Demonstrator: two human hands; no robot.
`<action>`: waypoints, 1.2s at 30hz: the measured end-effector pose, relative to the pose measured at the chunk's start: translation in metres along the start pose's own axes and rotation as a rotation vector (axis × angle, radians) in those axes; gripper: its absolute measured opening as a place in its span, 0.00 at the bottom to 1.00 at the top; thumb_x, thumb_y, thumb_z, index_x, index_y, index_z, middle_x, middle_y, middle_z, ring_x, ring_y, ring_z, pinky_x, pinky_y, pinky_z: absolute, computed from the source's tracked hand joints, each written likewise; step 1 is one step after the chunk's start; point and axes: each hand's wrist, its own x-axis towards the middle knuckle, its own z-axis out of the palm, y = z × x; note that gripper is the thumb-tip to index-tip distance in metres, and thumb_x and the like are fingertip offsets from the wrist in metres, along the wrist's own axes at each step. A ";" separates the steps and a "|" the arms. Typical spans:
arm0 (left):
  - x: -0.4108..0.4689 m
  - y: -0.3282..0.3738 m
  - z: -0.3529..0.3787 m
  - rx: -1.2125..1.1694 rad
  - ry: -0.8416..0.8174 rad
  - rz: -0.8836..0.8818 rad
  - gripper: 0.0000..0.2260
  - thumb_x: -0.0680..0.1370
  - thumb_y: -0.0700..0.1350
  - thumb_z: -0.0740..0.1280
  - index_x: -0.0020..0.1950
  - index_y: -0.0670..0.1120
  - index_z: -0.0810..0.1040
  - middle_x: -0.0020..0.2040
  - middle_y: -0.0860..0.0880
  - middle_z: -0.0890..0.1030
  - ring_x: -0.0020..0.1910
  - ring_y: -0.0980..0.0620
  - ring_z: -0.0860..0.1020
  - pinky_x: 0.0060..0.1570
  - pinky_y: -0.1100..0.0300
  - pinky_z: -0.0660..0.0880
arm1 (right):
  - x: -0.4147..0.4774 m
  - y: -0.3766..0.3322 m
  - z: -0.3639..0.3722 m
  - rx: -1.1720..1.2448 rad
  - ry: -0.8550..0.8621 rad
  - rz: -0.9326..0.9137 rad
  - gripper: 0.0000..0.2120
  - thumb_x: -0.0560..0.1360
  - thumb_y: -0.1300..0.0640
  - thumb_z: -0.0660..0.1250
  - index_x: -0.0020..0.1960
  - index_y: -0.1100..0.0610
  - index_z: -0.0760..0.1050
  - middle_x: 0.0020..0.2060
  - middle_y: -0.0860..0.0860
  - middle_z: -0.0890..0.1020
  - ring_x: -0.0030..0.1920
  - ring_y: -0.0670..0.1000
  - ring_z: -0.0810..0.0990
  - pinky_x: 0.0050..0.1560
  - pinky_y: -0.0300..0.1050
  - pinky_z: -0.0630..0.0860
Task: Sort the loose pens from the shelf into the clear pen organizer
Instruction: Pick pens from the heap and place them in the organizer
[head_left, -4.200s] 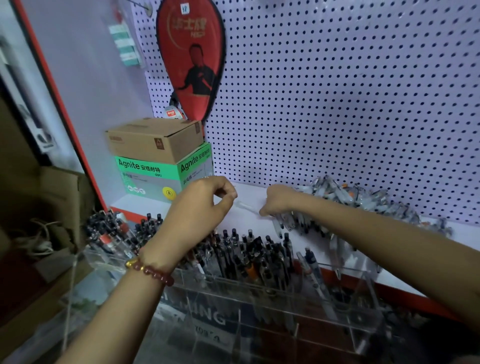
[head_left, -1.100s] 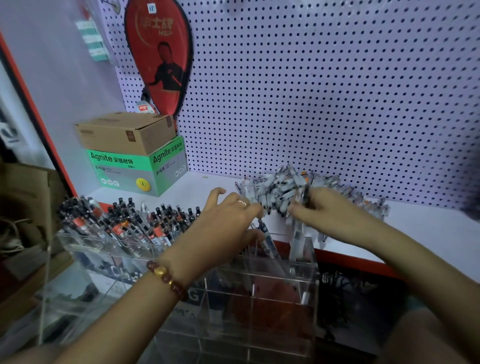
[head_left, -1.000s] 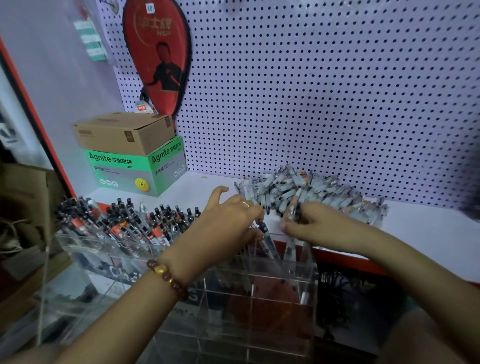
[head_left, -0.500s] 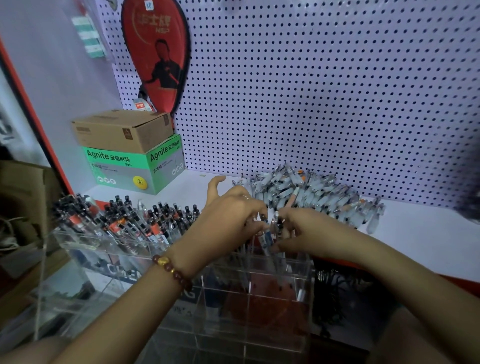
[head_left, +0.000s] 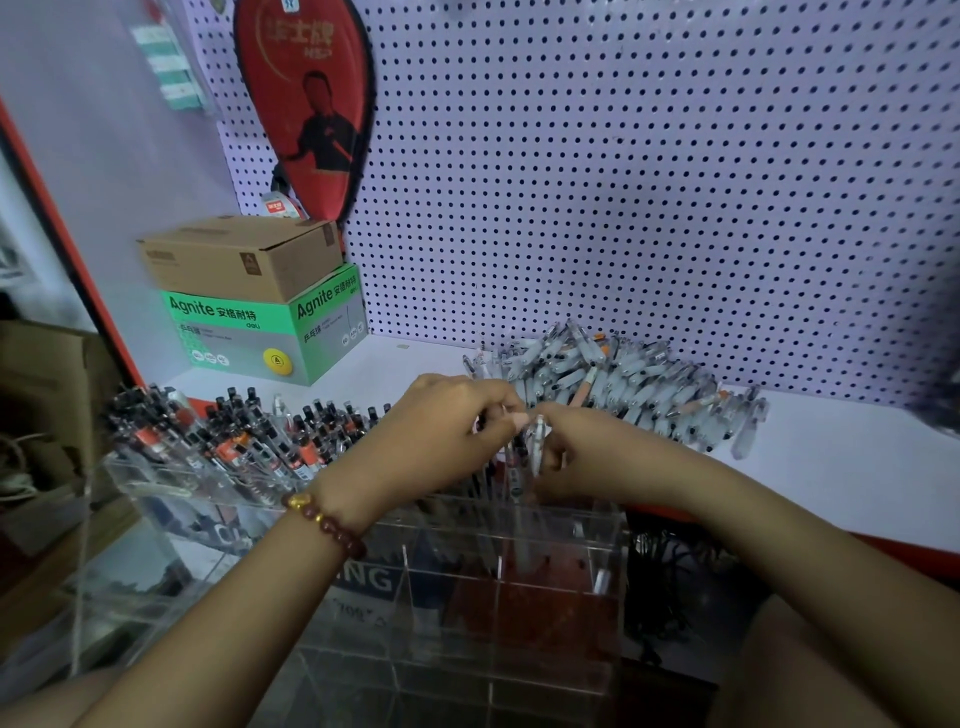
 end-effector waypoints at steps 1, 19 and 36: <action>-0.001 0.002 -0.002 -0.028 -0.009 0.001 0.12 0.79 0.58 0.59 0.51 0.54 0.78 0.37 0.59 0.77 0.41 0.64 0.74 0.47 0.61 0.62 | 0.001 -0.001 0.001 0.021 -0.011 -0.014 0.21 0.73 0.55 0.70 0.62 0.54 0.66 0.40 0.48 0.75 0.35 0.44 0.72 0.35 0.39 0.70; -0.001 0.000 -0.003 0.049 -0.005 -0.037 0.12 0.72 0.51 0.73 0.50 0.59 0.72 0.38 0.60 0.79 0.43 0.64 0.74 0.71 0.58 0.52 | 0.002 0.005 0.004 0.219 0.066 -0.061 0.25 0.73 0.58 0.71 0.67 0.51 0.67 0.33 0.45 0.76 0.33 0.44 0.74 0.40 0.47 0.73; -0.004 -0.004 -0.007 0.117 -0.085 -0.047 0.22 0.70 0.51 0.74 0.59 0.60 0.68 0.40 0.59 0.74 0.45 0.64 0.70 0.71 0.54 0.51 | 0.000 0.000 0.006 0.030 0.032 -0.002 0.19 0.73 0.57 0.70 0.61 0.53 0.69 0.41 0.50 0.80 0.39 0.49 0.79 0.42 0.48 0.77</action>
